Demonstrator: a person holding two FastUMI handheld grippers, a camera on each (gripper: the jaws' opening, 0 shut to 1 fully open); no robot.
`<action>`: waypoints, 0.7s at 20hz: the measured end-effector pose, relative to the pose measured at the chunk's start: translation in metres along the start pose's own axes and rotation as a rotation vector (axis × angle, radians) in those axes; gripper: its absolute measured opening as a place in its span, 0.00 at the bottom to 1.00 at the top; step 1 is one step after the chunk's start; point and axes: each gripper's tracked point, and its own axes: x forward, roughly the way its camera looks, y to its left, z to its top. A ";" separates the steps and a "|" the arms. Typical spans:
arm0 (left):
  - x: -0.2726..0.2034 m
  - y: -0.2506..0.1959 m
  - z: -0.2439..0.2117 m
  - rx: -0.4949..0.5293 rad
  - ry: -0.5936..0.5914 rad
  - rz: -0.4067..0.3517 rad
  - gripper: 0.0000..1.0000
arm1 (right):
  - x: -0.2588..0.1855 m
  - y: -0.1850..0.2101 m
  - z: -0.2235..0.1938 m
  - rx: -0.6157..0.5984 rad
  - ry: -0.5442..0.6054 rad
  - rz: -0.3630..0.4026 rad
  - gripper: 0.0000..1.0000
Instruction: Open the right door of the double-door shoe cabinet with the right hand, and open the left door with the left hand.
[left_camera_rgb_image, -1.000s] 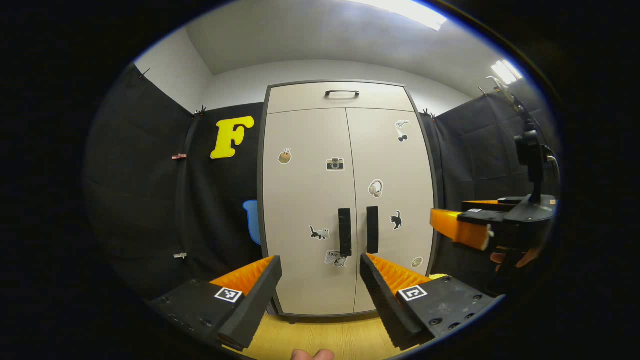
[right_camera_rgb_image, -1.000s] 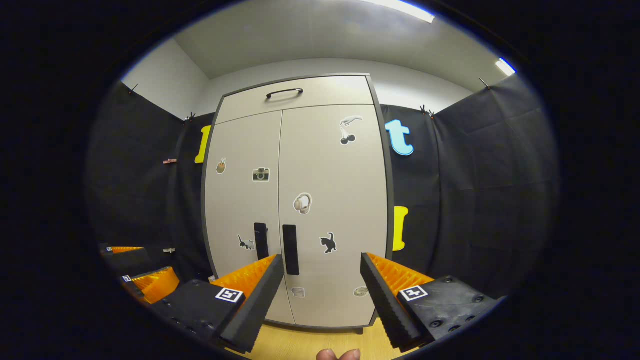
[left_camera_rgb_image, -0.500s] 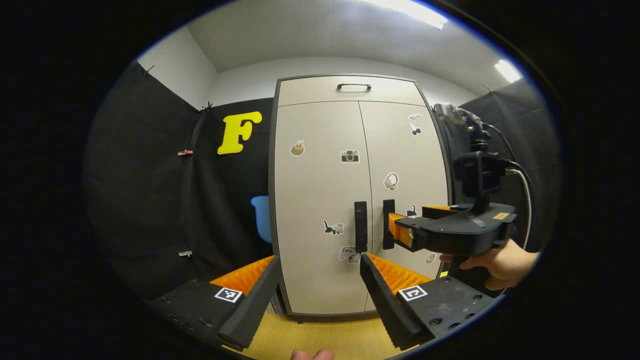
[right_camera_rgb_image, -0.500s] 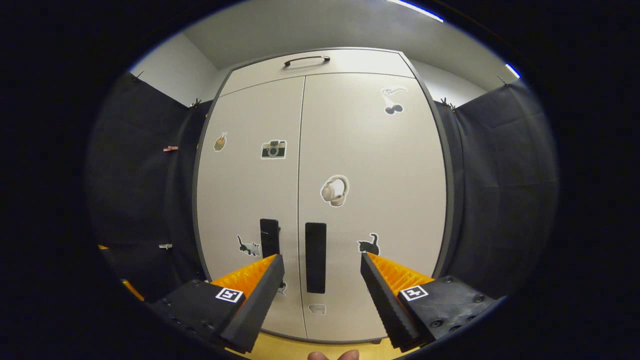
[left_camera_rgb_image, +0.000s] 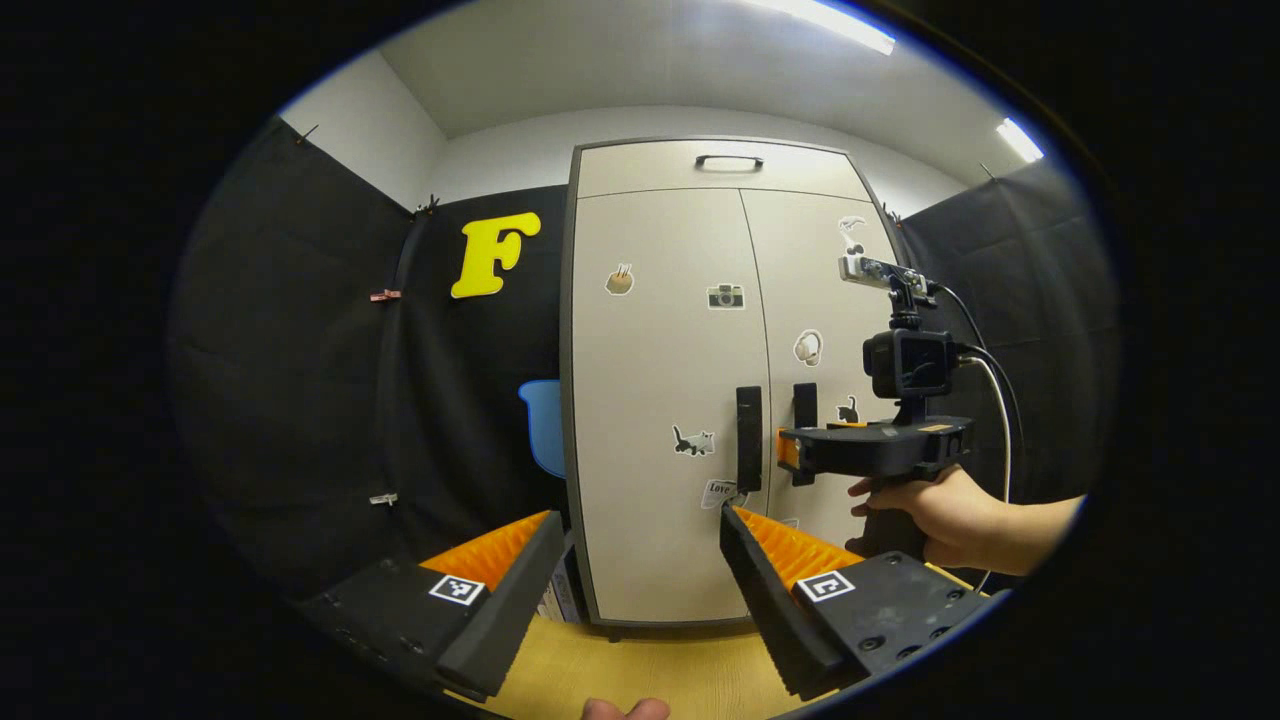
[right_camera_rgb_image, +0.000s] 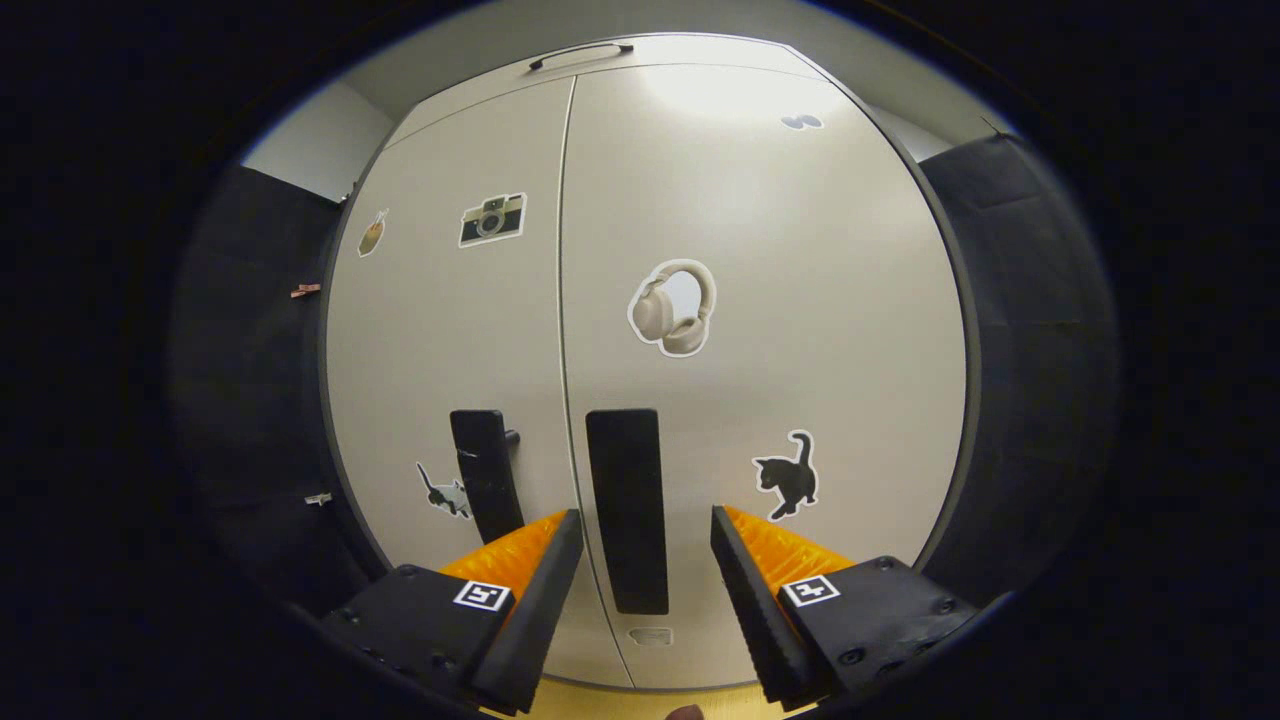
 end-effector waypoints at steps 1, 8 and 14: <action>0.000 0.003 -0.001 -0.001 0.004 0.005 0.98 | 0.001 0.000 0.000 0.006 0.001 -0.009 0.81; -0.001 0.014 -0.005 -0.035 0.012 0.031 0.98 | 0.012 -0.002 -0.007 -0.079 0.028 -0.107 0.52; -0.015 0.016 -0.004 -0.026 0.014 0.041 0.98 | 0.013 0.002 -0.009 -0.101 0.000 -0.120 0.35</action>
